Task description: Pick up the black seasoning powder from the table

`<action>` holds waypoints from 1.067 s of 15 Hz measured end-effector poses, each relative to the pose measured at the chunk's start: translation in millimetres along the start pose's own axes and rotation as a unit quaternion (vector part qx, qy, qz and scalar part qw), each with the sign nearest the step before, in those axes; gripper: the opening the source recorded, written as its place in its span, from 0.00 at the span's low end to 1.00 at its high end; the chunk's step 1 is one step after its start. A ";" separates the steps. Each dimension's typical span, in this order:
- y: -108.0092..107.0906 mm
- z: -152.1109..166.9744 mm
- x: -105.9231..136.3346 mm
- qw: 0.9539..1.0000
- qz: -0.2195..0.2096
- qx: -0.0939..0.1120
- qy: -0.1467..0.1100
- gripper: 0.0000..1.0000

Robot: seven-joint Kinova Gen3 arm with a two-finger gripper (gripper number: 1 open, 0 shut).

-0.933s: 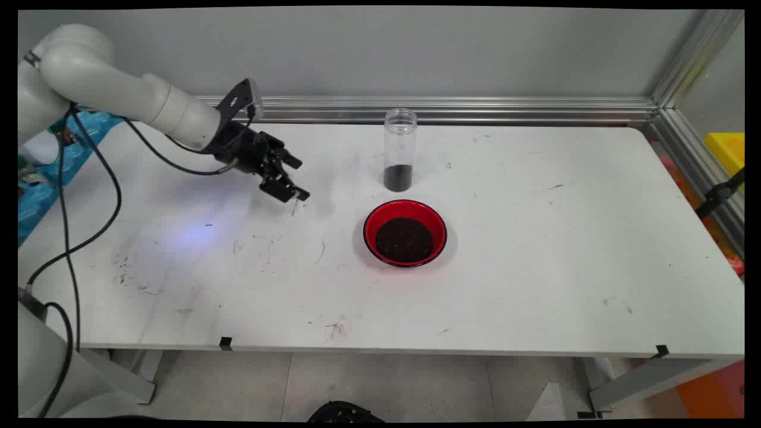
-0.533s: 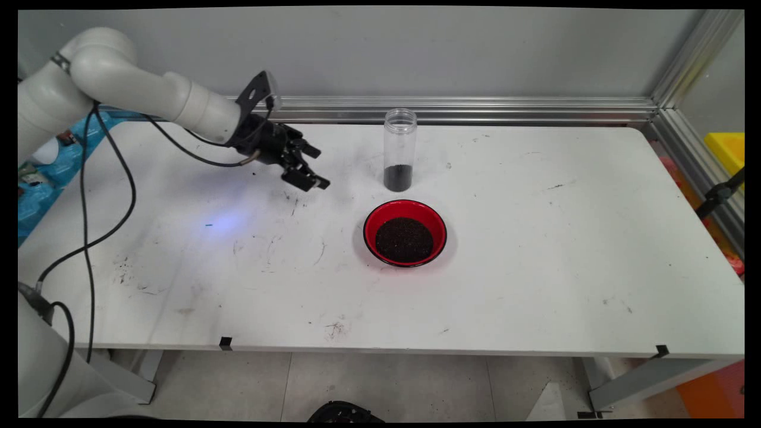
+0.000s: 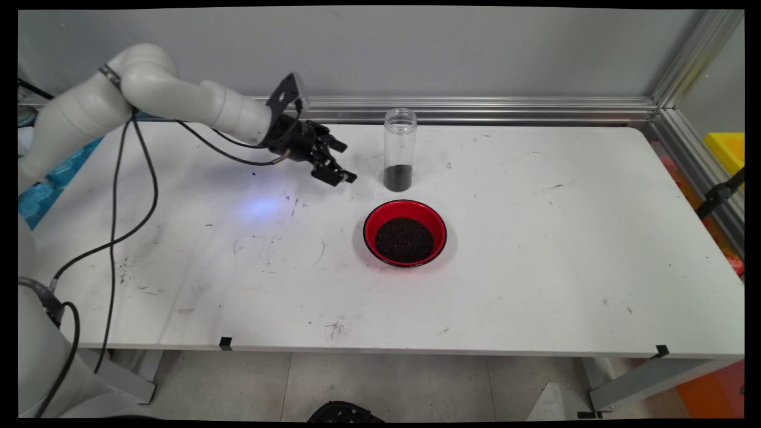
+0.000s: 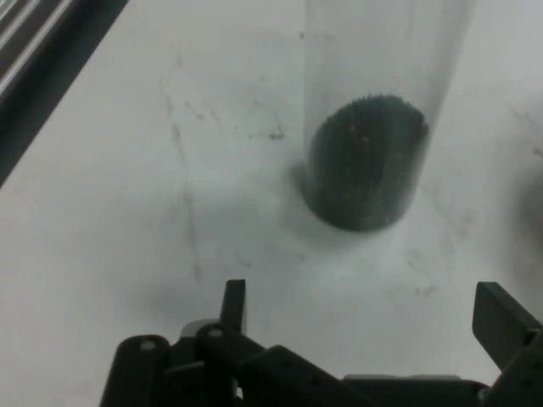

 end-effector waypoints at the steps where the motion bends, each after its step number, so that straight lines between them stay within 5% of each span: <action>1: -1.5 7.3 1.3 1.000 0.002 -0.002 0.005 1.00; 16: -10.5 79.2 5.3 0.998 0.011 -0.046 0.034 1.00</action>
